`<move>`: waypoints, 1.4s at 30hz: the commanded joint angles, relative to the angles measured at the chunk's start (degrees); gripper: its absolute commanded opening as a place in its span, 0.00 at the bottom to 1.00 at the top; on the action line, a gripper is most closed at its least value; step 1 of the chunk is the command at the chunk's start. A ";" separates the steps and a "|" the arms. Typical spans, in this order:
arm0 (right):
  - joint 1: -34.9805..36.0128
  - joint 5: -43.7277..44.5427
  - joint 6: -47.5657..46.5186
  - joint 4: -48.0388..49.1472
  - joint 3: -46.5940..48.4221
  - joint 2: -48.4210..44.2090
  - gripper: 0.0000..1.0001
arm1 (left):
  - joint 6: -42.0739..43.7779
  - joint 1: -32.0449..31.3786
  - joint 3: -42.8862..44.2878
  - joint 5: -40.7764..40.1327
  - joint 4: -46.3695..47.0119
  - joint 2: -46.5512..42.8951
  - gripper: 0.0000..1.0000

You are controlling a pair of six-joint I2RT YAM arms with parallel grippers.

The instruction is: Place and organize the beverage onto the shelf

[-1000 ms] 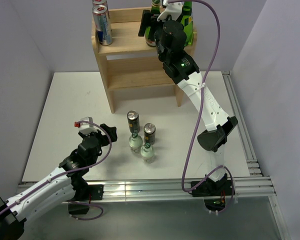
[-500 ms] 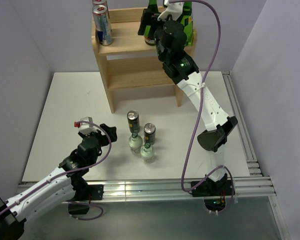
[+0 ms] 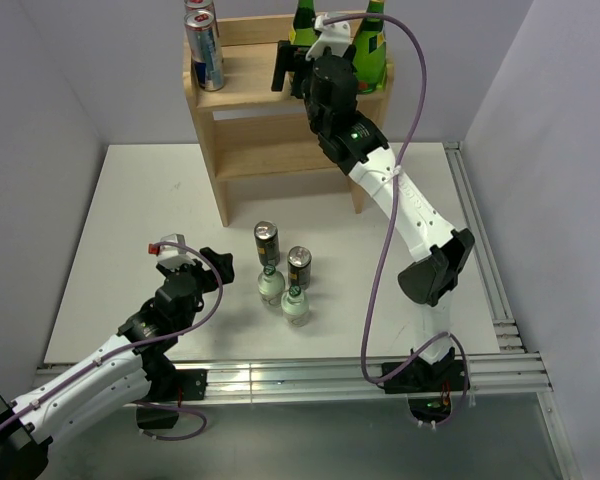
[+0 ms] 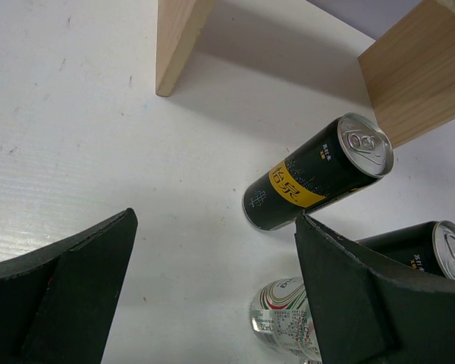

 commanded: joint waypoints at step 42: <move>20.71 8.47 16.47 9.18 -74.71 -56.59 1.00 | 0.70 -0.15 -0.08 -0.04 1.67 0.72 0.92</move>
